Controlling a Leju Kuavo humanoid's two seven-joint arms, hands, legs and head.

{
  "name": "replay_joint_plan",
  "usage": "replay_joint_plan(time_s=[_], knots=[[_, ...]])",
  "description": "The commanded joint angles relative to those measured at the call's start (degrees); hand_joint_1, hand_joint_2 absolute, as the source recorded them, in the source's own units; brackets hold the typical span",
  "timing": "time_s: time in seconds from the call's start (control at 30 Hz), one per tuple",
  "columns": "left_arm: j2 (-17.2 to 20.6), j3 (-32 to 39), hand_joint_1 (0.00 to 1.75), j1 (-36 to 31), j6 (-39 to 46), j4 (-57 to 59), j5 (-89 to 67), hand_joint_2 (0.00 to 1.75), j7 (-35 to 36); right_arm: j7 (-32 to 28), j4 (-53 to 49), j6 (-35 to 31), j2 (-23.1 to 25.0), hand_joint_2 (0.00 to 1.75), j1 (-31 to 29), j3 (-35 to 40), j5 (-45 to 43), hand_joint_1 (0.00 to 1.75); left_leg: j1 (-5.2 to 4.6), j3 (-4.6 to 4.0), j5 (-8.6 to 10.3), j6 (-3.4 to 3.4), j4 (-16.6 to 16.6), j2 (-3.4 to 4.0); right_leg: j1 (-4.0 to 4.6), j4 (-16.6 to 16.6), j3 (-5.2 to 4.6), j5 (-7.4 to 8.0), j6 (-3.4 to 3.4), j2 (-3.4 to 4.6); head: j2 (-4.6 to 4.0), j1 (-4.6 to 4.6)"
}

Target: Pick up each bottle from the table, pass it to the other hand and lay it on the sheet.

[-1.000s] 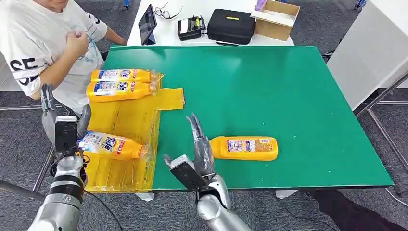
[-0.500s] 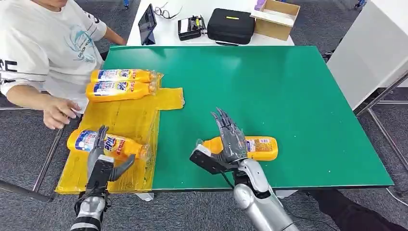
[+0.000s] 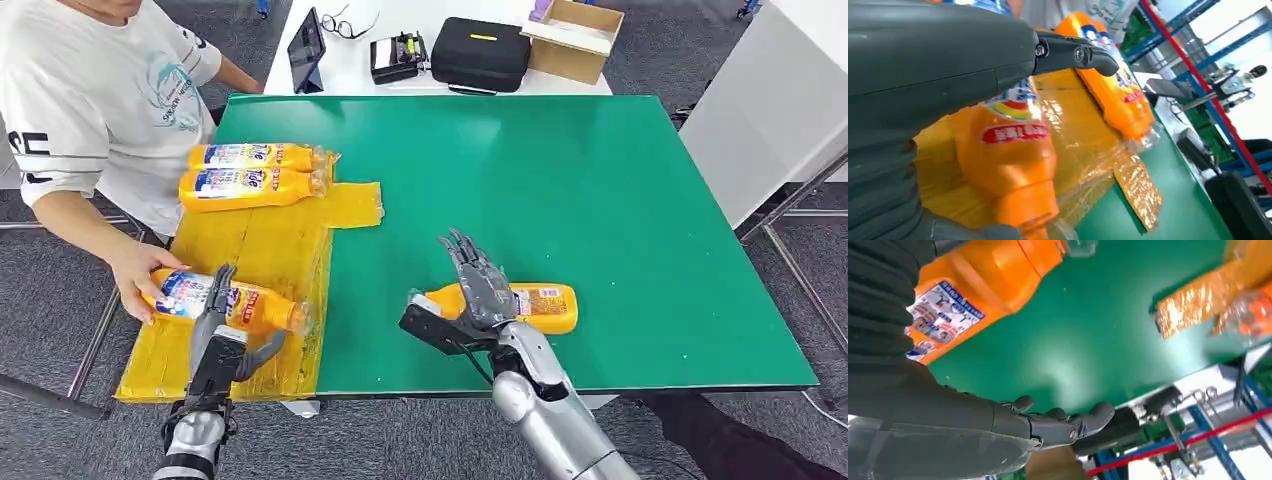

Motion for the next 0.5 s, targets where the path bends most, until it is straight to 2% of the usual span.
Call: replay_joint_plan(time_s=[0.03, 0.07, 0.1, 0.13, 0.2, 0.5], knots=[[0.54, -0.95, 0.00, -2.61, -0.09, 3.70, -0.06, 1.75, 0.04, -0.13, 11.28, 2.99, -3.21, 1.75, -6.77, 7.71, -0.81, 0.00, 0.11, 0.46, -0.16, 0.03, -0.01, 0.22, 0.18, -0.14, 0.49, -0.07, -0.31, 0.07, 0.00, -0.02], [0.67, -0.87, 0.00, -2.72, -0.24, 3.94, 0.00, 1.75, 0.01, 0.06, 11.64, 3.54, -3.57, 1.75, -6.93, 8.00, -0.92, 0.00, 0.12, 0.52, -0.19, 0.03, -0.01, 0.23, 0.20, -0.15, 0.56, -0.10, -0.35, 0.06, 0.00, -0.02], [0.67, -0.85, 0.00, -2.85, -0.25, 4.18, 0.00, 1.75, -0.12, 0.18, 11.95, 4.08, -4.00, 1.75, -7.15, 8.34, -1.31, 0.00, 0.03, 0.19, -0.06, 0.01, -0.02, 0.11, 0.07, -0.07, 0.20, -0.02, -0.14, 0.04, 0.00, -0.02], [0.64, -0.81, 0.00, -2.96, -0.46, 4.42, 0.07, 1.75, -0.12, 0.37, 12.37, 4.34, -4.38, 1.75, -7.36, 8.67, -1.28, 0.00, 0.11, 0.49, -0.19, 0.03, -0.01, 0.23, 0.18, -0.15, 0.52, -0.10, -0.31, 0.08, 0.00, -0.02], [0.64, -1.00, 0.00, -3.42, -0.45, 4.86, -0.11, 1.75, -0.23, -0.09, 13.30, 5.02, -5.00, 1.75, -7.92, 8.59, -2.47, 0.00, 0.04, 0.21, -0.06, 0.02, -0.03, 0.04, 0.07, -0.09, 0.25, -0.05, -0.14, -0.04, 0.00, -0.02], [0.34, -0.72, 0.00, -4.08, -2.35, 5.47, 1.35, 1.75, 0.51, 0.37, 11.18, 5.61, -6.75, 1.75, -7.05, 9.49, -3.98, 0.00, 0.03, 0.16, -0.06, 0.01, -0.01, 0.02, 0.07, -0.04, 0.20, -0.06, -0.16, -0.04, 0.00, -0.02]])
